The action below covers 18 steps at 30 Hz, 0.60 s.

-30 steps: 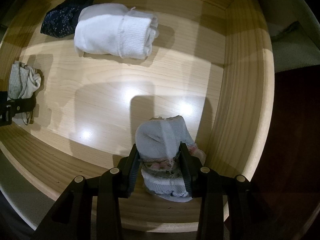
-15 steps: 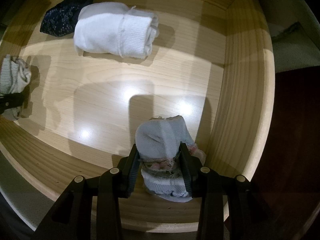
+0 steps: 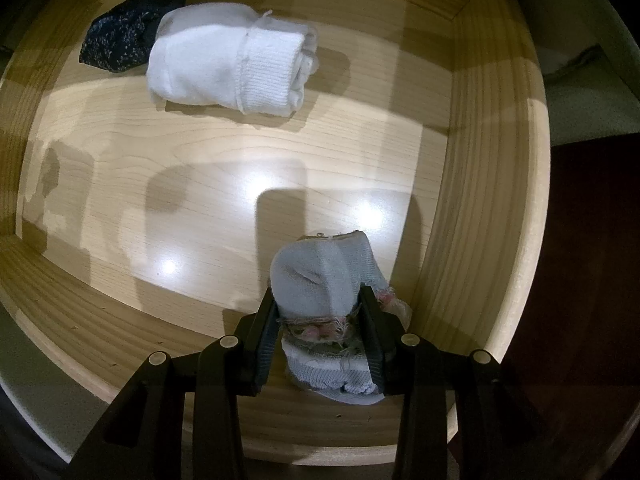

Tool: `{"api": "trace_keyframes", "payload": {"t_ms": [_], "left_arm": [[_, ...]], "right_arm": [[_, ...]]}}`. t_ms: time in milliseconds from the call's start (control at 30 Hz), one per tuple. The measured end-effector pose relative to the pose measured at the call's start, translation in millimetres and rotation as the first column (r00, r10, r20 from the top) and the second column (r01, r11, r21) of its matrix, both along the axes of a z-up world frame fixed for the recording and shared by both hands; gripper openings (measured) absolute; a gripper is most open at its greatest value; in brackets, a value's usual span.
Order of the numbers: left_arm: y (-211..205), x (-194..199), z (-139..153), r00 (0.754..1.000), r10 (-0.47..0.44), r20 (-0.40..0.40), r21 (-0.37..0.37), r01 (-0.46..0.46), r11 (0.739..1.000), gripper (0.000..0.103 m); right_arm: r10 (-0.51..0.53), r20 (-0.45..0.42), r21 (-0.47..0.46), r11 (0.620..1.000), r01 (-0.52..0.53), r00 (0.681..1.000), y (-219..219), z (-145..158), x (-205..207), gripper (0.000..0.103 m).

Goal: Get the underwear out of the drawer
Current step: 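Carry the grey hexagon-print garment with the left tool into the box and release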

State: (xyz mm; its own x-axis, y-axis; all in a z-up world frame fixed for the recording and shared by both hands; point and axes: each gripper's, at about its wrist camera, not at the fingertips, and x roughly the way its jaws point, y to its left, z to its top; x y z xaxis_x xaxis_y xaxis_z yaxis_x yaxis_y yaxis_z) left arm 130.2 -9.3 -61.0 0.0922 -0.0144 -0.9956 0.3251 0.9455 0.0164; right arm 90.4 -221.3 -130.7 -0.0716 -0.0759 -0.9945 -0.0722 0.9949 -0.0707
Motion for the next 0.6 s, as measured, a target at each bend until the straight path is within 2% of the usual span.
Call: {"api": "trace_keyframes", "payload": {"t_ms": [300,467,600], "left_arm": [[2,-24,85,0.981,-0.067,0.184,-0.053,0.078,0.995,0.053],[-1,-24,140,0.948,-0.076,0.310,-0.099,0.112,0.989,0.053],[-2,-13,180,0.901,-0.059,0.430,-0.108,0.116,0.987,0.053]], "right_arm": [[0.001,-0.001,-0.003,1.000,-0.001,1.000,0,-4,-1,0.036],[0.001,-0.002,-0.003,1.000,-0.001,1.000,0,-4,-1,0.036],[0.001,-0.002,-0.003,1.000,-0.001,1.000,0,-4,-1,0.036]]}}
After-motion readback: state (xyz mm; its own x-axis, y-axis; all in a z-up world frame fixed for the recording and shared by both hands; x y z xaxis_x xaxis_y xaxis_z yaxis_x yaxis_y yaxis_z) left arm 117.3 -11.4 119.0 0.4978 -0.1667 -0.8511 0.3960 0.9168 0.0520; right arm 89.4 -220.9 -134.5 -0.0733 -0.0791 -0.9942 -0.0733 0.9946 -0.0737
